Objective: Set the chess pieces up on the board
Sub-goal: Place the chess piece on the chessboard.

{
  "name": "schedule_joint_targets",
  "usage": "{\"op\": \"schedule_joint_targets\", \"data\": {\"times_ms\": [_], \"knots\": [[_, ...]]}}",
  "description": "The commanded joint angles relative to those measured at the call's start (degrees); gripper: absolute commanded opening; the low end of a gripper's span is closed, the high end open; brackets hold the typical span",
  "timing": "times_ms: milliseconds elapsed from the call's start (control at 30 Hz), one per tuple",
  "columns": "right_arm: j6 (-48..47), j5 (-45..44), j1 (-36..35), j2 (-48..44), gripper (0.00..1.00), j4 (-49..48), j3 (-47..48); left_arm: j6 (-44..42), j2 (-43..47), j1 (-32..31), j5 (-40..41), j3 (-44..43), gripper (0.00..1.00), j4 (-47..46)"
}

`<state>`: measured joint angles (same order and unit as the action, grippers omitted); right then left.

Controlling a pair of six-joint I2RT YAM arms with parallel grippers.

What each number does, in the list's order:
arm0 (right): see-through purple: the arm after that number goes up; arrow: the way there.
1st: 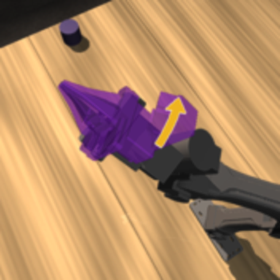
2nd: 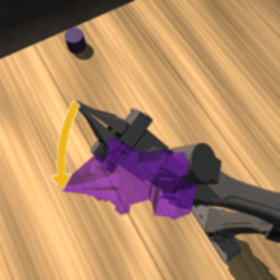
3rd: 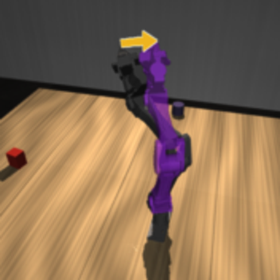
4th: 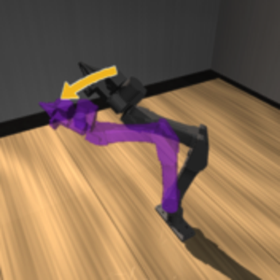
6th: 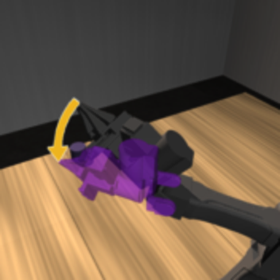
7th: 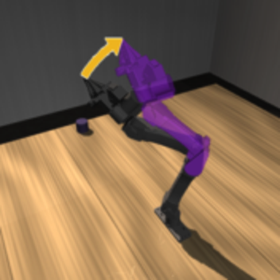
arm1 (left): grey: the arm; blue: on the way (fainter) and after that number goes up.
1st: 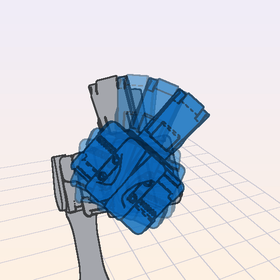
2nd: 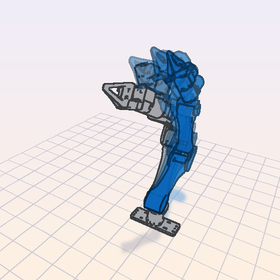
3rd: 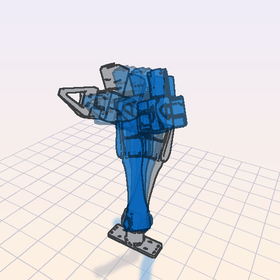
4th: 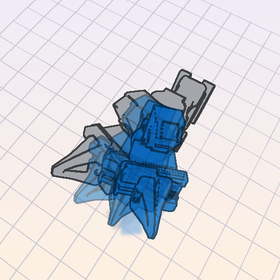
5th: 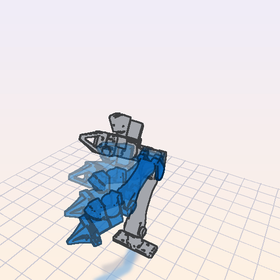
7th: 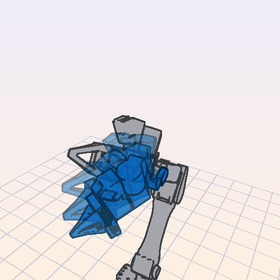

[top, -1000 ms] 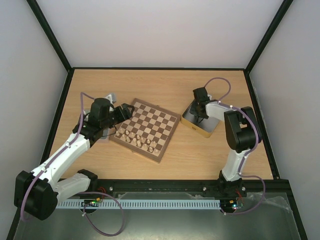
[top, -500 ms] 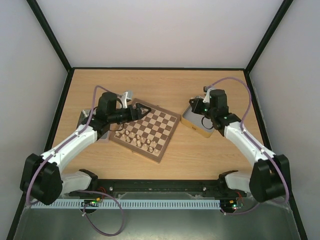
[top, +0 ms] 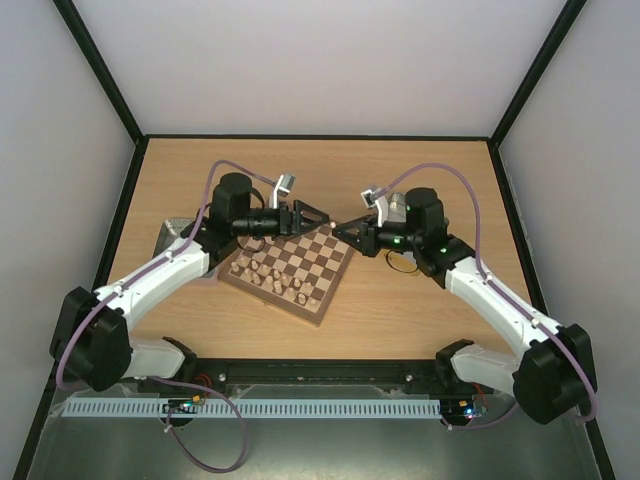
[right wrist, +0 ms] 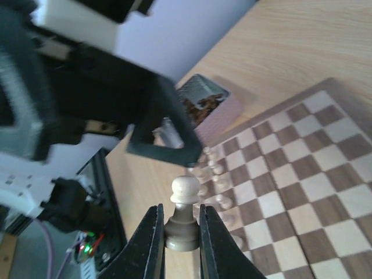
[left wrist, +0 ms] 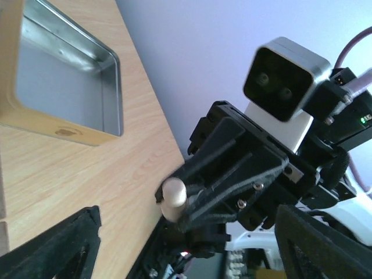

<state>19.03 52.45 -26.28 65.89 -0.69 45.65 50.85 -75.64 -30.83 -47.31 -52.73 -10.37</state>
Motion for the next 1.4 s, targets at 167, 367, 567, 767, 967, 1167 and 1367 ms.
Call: {"op": "schedule_joint_targets", "data": {"times_ms": [167,367,567,767,967,1167,1367], "knots": [[-6.63,9.38,-2.15,-3.44,0.09,2.07,0.04,3.74,-1.35,-1.04,-9.25,-0.88,0.61,-3.33],[-7.84,9.29,-2.28,-3.16,0.08,3.66,0.72,6.57,-2.39,-2.06,-10.28,-0.76,0.42,-5.85],[-7.72,8.03,-2.28,-2.31,0.09,3.94,1.02,4.81,-3.10,-3.09,-10.45,-1.16,0.30,-4.49],[-7.31,7.73,-2.28,-1.82,0.09,3.82,1.21,1.20,-3.34,-3.76,-9.62,-2.13,0.15,-0.68],[-5.99,3.04,-2.28,-2.42,0.23,3.53,1.03,0.16,-3.00,-3.72,-7.89,-2.07,0.03,0.17],[-2.81,-5.30,-2.28,-7.18,0.62,0.77,-2.05,-7.78,-1.62,-2.74,3.47,-3.34,0.03,9.73],[3.63,-28.41,-2.28,-13.51,0.68,1.02,-5.91,-18.11,1.85,-4.27,26.72,-2.11,0.03,17.98]]}}
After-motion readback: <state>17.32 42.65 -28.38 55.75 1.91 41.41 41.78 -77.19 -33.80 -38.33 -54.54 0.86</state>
